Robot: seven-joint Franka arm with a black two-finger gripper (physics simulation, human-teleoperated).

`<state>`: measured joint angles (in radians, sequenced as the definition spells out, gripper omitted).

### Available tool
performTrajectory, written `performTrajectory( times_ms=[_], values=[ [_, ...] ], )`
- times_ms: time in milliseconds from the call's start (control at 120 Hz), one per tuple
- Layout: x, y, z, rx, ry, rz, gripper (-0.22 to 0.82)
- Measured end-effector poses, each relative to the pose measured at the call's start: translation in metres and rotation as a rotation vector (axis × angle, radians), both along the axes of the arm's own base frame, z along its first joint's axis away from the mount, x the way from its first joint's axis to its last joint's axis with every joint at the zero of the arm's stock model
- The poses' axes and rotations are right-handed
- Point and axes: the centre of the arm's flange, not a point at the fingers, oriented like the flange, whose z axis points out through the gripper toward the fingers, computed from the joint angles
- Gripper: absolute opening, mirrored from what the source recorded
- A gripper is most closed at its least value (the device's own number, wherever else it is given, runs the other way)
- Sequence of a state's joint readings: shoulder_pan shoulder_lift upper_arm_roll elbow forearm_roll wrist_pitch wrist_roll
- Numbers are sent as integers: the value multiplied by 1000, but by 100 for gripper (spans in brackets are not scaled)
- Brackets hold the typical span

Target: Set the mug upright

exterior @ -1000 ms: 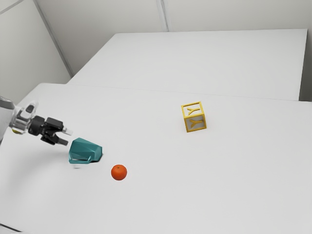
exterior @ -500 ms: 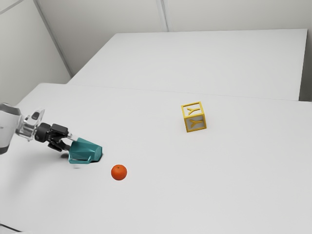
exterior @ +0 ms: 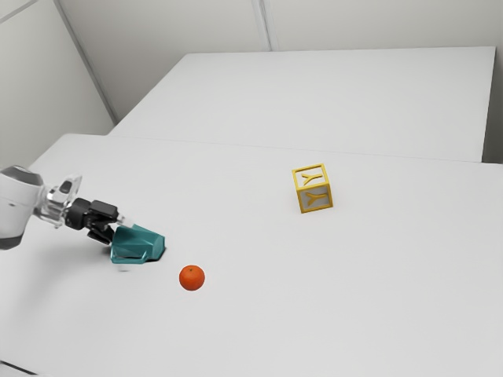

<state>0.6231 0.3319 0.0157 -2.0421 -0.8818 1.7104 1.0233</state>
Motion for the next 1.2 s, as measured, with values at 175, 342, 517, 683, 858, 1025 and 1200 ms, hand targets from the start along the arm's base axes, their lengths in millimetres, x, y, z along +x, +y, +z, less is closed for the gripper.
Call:
performTrajectory(
  times_ms=[175, 342, 517, 683, 858, 1025, 1200],
  values=[
    [1, -4, 3, -7, -1, -10, 34],
    [2, -5, 7, -8, -6, -16, 5],
    [2, -5, 10, -9, -8, -18, -9],
    [3, -6, 29, 10, -34, -23, -14],
    [10, -21, 66, 56, -83, -60, -16],
    [18, -52, 116, 153, -122, -148, -17],
    [17, -79, 161, 304, -108, -249, -17]
  ],
)
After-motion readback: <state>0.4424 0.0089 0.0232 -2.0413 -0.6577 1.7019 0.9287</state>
